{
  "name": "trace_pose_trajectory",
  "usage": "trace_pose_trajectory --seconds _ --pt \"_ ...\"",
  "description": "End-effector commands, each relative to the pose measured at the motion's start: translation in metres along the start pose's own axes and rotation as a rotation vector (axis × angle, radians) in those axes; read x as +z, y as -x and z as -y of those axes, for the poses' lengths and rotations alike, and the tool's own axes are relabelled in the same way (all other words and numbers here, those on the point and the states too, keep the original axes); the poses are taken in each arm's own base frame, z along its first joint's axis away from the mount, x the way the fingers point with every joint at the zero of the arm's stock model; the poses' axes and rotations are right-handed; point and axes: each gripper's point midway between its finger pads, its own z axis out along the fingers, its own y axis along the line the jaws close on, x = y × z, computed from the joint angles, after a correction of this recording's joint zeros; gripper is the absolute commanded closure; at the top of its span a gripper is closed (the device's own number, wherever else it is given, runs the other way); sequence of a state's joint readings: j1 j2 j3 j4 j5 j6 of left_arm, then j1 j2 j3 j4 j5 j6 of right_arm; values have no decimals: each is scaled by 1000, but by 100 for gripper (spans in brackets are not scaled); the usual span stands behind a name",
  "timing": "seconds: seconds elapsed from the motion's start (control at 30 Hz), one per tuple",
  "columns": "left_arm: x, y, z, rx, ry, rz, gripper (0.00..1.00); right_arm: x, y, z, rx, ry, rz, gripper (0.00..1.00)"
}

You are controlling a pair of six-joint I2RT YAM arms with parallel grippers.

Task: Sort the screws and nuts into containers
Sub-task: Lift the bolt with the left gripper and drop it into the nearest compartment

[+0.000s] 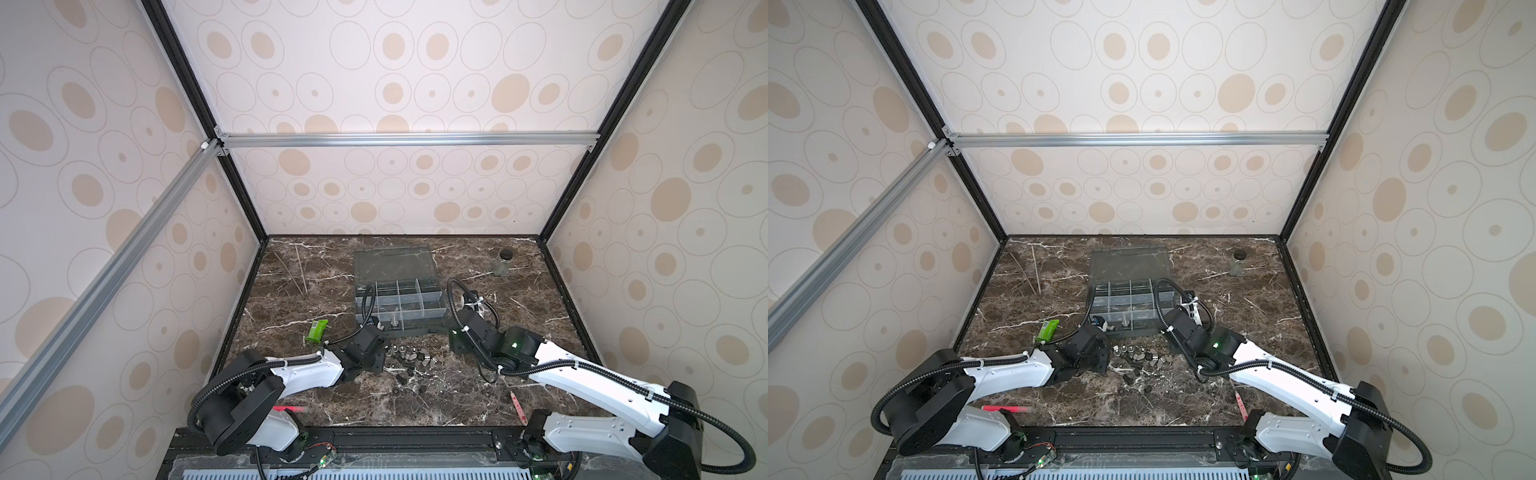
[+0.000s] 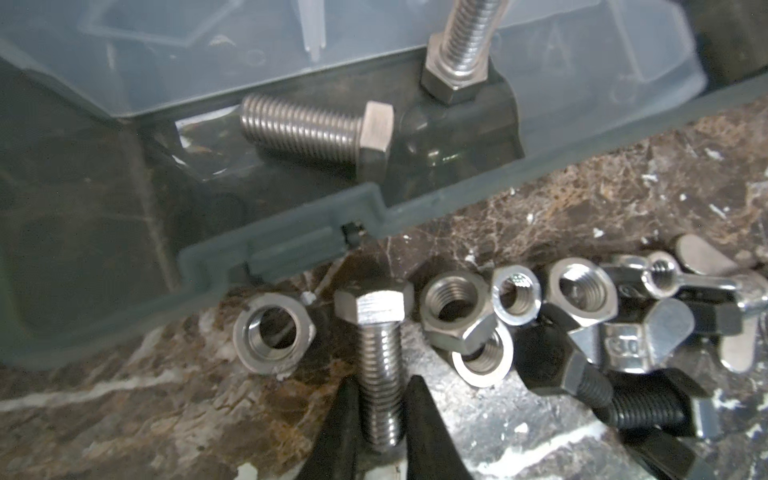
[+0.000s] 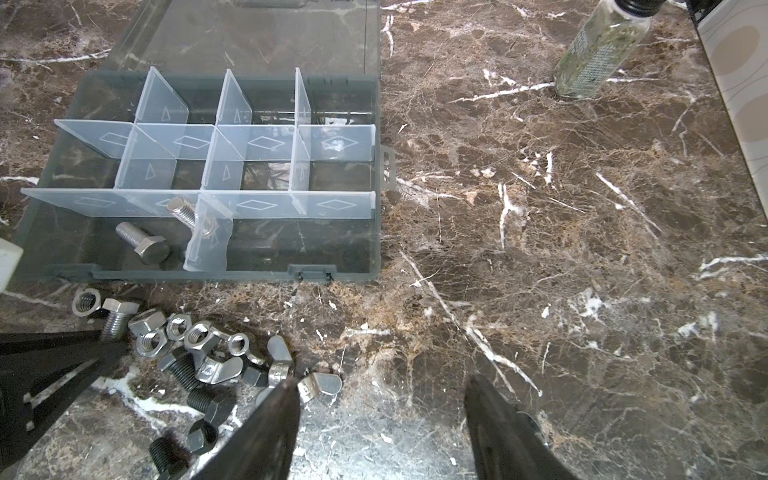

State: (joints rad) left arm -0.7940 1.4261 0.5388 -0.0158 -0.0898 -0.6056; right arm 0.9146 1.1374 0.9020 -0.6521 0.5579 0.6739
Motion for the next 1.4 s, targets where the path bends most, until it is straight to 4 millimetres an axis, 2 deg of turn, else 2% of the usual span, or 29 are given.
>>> trace_pose_trajectory --seconds 0.0,0.17,0.27,0.43,0.53,0.67,0.8,1.0,1.17,1.37 --pt "0 -2 -3 24 33 -6 85 -3 -5 11 11 -32 0 33" --pt "-7 -2 -5 35 39 8 91 -4 -5 12 13 -33 2 33" --pt "-20 9 -1 52 19 61 94 -6 -6 14 6 -40 -9 33" --pt "-50 41 11 130 -32 178 96 -12 -9 24 -9 -67 -18 33" --pt "-71 72 20 211 -34 259 97 -16 -7 31 -5 -77 -1 33" --pt "-81 102 36 397 -29 332 100 -20 -4 36 5 -84 26 33" --pt "-73 122 45 585 -8 328 100 -22 -4 39 15 -91 29 33" --pt "-48 126 48 784 -20 294 100 -23 -10 45 47 -101 23 33" --pt "-43 129 44 813 -54 302 100 -26 -11 49 66 -98 30 33" --pt "-34 122 41 833 -77 274 98 -28 -13 53 86 -101 33 33"
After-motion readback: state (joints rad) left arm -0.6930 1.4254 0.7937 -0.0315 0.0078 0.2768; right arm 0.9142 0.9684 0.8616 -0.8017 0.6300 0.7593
